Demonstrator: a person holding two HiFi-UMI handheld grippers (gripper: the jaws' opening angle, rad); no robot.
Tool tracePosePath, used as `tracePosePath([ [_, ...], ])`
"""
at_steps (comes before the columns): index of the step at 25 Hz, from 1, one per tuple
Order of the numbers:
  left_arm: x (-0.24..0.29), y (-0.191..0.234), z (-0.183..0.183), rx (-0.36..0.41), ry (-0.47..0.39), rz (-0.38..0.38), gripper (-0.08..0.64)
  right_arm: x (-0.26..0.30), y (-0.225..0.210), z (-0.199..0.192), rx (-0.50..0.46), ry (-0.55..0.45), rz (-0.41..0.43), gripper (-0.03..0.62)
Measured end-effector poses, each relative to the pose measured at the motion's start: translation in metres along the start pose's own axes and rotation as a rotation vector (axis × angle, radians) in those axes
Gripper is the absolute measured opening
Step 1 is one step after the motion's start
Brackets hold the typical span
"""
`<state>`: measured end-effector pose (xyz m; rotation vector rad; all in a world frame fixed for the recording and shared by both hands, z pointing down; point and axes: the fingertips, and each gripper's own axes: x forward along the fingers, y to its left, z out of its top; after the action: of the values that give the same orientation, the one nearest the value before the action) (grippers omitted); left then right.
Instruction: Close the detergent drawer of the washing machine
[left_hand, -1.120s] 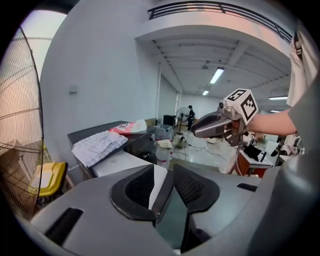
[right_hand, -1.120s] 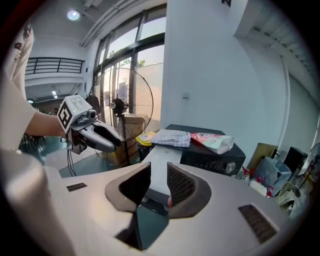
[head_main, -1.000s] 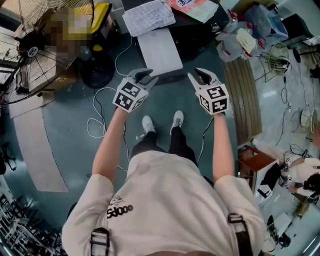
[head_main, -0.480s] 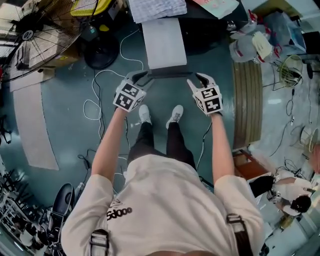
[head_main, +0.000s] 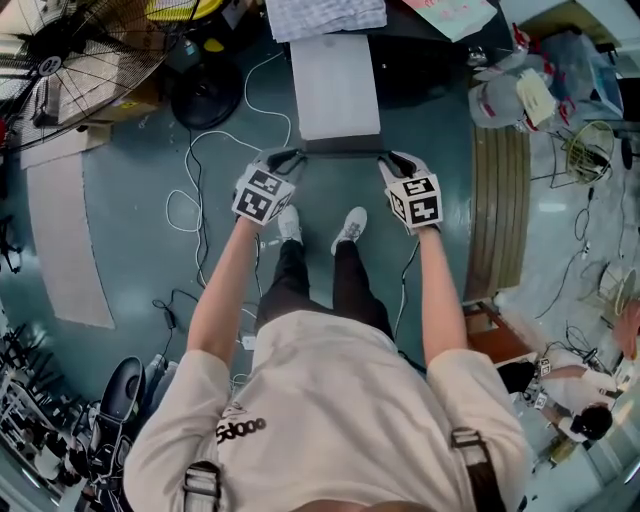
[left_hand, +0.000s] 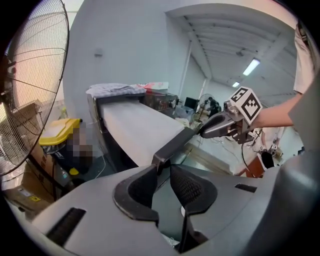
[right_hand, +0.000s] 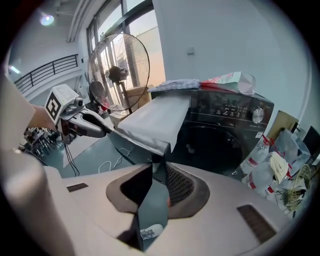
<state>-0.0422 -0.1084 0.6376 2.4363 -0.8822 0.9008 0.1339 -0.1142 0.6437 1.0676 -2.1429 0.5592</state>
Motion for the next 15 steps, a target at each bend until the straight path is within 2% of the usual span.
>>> tracePosePath([
  [9, 0.0021, -0.0007, 0.0033, 0.022, -0.013, -0.05, 0.086, 0.0006, -0.0038, 0.0016, -0.022, 0.016, -0.004, 0.072],
  [15, 0.0044, 0.0004, 0.0078, 0.028, -0.018, -0.052, 0.084, 0.0009, -0.0099, 0.0077, 0.034, -0.003, -0.019, 0.072],
])
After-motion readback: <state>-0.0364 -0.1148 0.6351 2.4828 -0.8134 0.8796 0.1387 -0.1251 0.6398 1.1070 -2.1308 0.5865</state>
